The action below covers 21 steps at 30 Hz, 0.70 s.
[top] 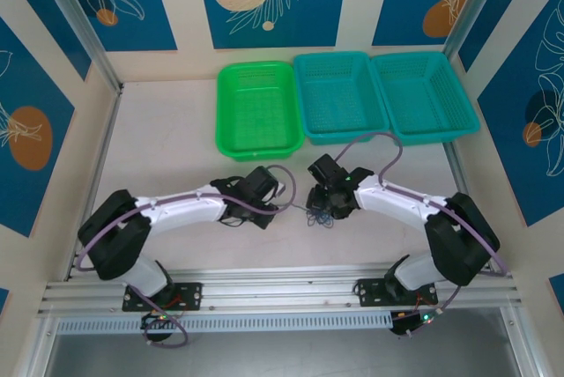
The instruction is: Untangle the cables
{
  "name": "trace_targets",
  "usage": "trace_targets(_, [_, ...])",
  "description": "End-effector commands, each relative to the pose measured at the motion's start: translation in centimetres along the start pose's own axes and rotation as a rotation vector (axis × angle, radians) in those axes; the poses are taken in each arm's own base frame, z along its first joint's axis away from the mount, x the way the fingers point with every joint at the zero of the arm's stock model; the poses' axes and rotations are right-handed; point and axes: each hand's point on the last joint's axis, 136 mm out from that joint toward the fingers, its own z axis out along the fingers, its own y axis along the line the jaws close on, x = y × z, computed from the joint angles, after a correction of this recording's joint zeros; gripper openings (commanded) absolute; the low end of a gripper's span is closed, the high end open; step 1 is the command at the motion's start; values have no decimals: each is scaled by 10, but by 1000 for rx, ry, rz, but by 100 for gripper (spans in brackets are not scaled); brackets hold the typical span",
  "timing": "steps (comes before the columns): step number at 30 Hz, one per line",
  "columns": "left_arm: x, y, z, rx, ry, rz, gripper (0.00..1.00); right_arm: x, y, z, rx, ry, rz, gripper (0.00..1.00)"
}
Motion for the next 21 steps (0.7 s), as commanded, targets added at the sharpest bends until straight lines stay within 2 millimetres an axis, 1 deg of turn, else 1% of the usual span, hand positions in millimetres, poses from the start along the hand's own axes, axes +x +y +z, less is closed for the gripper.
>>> trace_targets(1, [-14, 18, -25, -71, -103, -55, 0, -17, -26, 2, 80, -76, 117, 22])
trace_targets(2, [-13, 33, -33, -124, -121, -95, 0, -20, -39, 1, 89, -99, 159, 9])
trace_targets(3, [-11, 48, -40, -170, -137, -138, 0, -24, -50, -2, 88, -121, 201, 2])
trace_targets(4, [-6, 68, -50, -231, -160, -207, 0, -27, -66, -3, 91, -137, 261, 0])
trace_targets(5, [0, 88, -59, -268, -178, -285, 0, -31, -83, -7, 81, -158, 331, 0])
trace_targets(8, [21, 131, -77, -321, -215, -464, 0, -37, -132, -16, 60, -202, 543, 0])
trace_targets(10, [28, 143, -85, -339, -230, -500, 0, -38, -155, -22, 46, -243, 640, 0])
trace_targets(11, [30, 146, -88, -343, -234, -505, 0, -39, -163, -26, 38, -262, 673, 0])
trace_targets(12, [30, 145, -88, -332, -240, -503, 0, -41, -165, -28, 19, -274, 680, 0])
trace_targets(13, [27, 139, -87, -293, -248, -492, 0, -45, -162, -31, -15, -280, 664, 0])
trace_targets(15, [15, 123, -84, -182, -292, -474, 0, -46, -151, -31, -67, -263, 621, 0])
trace_targets(17, [3, 107, -87, -78, -344, -466, 0, -44, -130, -26, -131, -216, 546, 0])
trace_targets(18, [-4, 102, -91, -41, -372, -456, 0, -43, -119, -25, -164, -191, 507, 0])
trace_targets(19, [-13, 95, -98, 4, -412, -434, 0, -41, -104, -24, -210, -162, 450, 0])
trace_targets(21, [-34, 81, -118, 83, -508, -382, 0, -35, -74, -24, -291, -125, 318, 0])
